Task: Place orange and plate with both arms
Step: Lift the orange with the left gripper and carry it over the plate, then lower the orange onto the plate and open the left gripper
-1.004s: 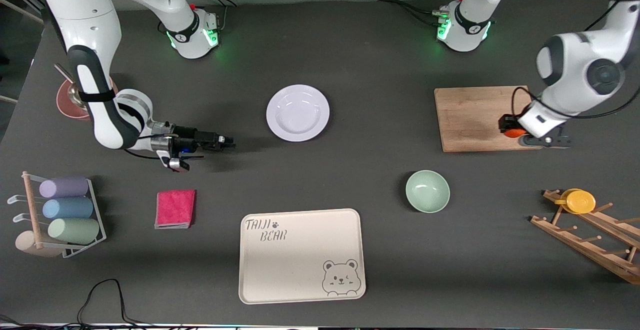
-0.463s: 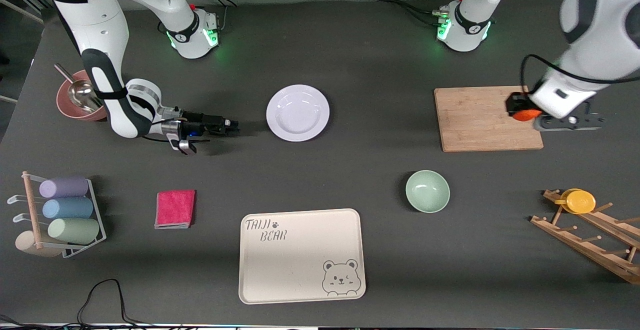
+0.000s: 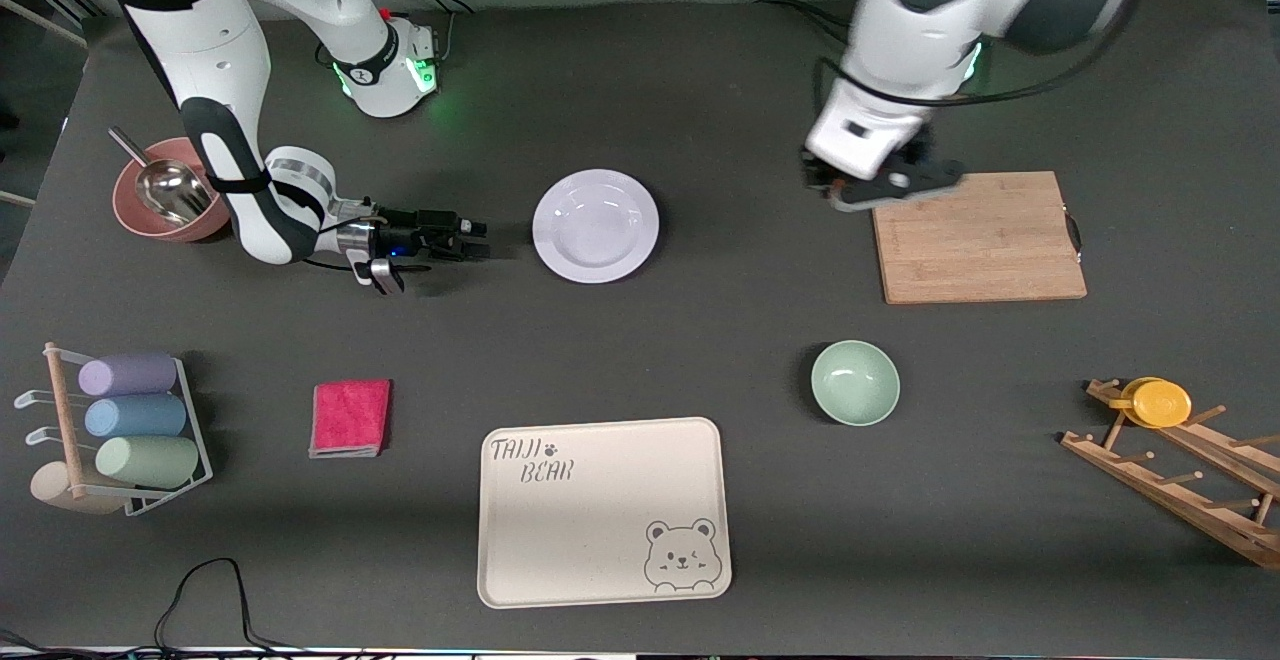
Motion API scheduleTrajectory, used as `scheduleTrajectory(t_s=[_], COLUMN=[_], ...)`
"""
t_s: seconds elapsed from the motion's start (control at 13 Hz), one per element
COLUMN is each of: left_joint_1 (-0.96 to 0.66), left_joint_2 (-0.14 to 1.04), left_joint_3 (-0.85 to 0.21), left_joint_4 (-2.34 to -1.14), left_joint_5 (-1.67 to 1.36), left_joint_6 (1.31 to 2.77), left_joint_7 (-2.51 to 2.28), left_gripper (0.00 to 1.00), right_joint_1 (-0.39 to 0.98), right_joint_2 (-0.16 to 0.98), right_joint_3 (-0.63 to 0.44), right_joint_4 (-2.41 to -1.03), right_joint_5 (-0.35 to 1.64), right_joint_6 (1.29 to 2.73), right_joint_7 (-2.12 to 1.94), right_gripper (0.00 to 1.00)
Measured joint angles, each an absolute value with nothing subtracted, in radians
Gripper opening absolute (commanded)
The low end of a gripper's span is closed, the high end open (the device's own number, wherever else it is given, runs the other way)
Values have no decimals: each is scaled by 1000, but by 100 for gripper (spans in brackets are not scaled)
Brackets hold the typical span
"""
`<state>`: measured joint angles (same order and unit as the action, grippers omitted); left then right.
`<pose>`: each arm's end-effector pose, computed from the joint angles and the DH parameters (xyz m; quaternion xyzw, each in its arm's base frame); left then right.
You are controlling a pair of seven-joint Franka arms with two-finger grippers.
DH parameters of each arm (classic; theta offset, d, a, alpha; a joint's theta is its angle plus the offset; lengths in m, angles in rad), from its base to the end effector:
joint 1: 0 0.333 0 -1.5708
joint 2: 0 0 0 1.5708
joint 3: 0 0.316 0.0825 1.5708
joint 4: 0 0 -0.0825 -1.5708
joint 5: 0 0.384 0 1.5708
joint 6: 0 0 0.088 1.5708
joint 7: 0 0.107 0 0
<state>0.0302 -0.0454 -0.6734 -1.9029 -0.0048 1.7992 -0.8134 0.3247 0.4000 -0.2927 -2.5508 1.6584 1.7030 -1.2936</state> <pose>0.4316 -0.3297 0.5056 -0.9956 -0.0863 0.0176 0.0315 0.3788 0.0922 0.1291 -0.7801 0.0463 -0.0011 0.6239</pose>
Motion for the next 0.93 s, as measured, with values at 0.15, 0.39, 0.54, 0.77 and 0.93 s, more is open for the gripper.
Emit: scheduleTrajectory(t_s=[0.15, 0.39, 0.54, 0.77, 0.93], left_joint_1=[-67, -263, -383, -496, -536], left_joint_2=[52, 239, 388, 587, 676], left_joint_3=[-716, -717, -715, -709, -691], left_joint_4=[-1840, -1731, -1638, -1542, -1523], left_joint_5=[47, 194, 310, 455, 502], left_joint_6=[1840, 1865, 1869, 1913, 1981], left_joint_7=[-1006, -1266, -1414, -1560, -1597], left_gripper=[49, 49, 49, 49, 49], right_joint_1=[329, 333, 333, 333, 333], right_joint_2=[412, 461, 478, 478, 478], right_joint_3=[-293, -293, -294, -294, -295], right_joint_4=[-2573, -2583, -2581, -2577, -2576], right_joint_5=[1681, 1709, 1712, 1713, 1713], right_joint_6=[1664, 1593, 1588, 1587, 1587], right_joint_7=[-1336, -1389, -1399, -1400, -1400], right_gripper=[100, 100, 100, 100, 100])
